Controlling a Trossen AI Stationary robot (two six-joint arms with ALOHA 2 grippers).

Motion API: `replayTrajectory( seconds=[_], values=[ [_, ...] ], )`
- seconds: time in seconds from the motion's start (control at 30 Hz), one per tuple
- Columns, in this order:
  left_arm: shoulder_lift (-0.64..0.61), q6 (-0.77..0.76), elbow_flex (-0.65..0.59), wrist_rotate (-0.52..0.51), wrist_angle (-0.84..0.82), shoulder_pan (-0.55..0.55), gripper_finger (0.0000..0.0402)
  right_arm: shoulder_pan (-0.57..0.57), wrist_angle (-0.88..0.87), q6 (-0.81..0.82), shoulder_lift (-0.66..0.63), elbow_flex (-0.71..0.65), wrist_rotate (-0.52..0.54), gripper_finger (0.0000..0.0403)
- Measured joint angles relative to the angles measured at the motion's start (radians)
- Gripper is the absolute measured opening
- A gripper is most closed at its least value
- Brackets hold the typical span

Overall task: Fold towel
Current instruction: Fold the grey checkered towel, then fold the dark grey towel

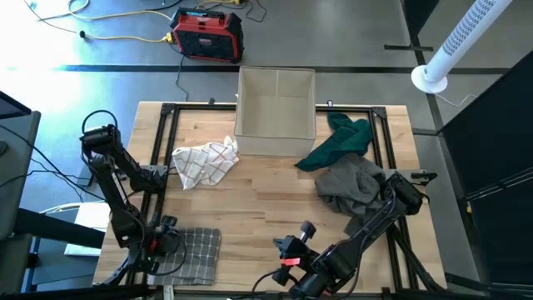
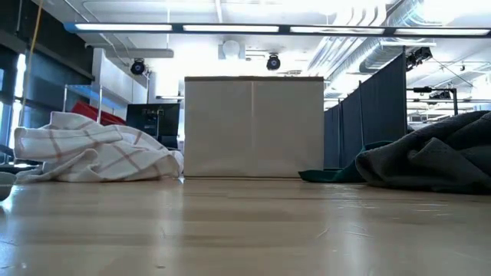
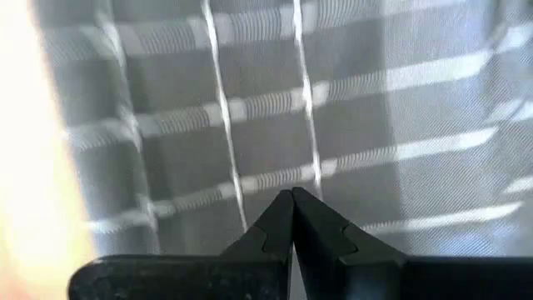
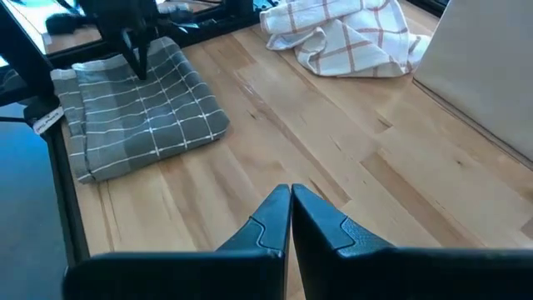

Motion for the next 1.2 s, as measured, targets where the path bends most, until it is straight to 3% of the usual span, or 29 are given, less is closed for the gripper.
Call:
replayTrajectory(
  seconds=[0.1,0.23,0.6,0.8,0.93,1.2],
  values=[
    [-0.016,0.013,0.061,-0.049,-0.114,0.018,0.0,-0.003,-0.001,0.0,0.0,0.0,-0.005,0.0],
    [-0.039,0.084,0.127,-0.133,-0.126,0.06,0.0,-0.003,-0.002,0.0,0.0,0.0,-0.029,0.0],
    [-0.092,0.576,0.155,-0.361,0.088,0.359,0.0,-0.024,-0.372,0.256,0.0,-0.001,-0.284,0.0],
    [-0.093,0.85,0.156,-0.144,0.207,0.59,0.0,-0.006,-0.623,0.332,-0.007,-0.001,-0.352,0.0],
    [-0.093,0.962,0.156,-0.056,0.253,0.726,0.0,0.006,-0.621,0.272,-0.077,-0.043,-0.277,0.0],
    [-0.093,1.048,0.156,0.011,0.258,0.947,0.0,0.006,-0.628,0.315,-0.37,-0.336,-0.162,0.0]
  ],
)
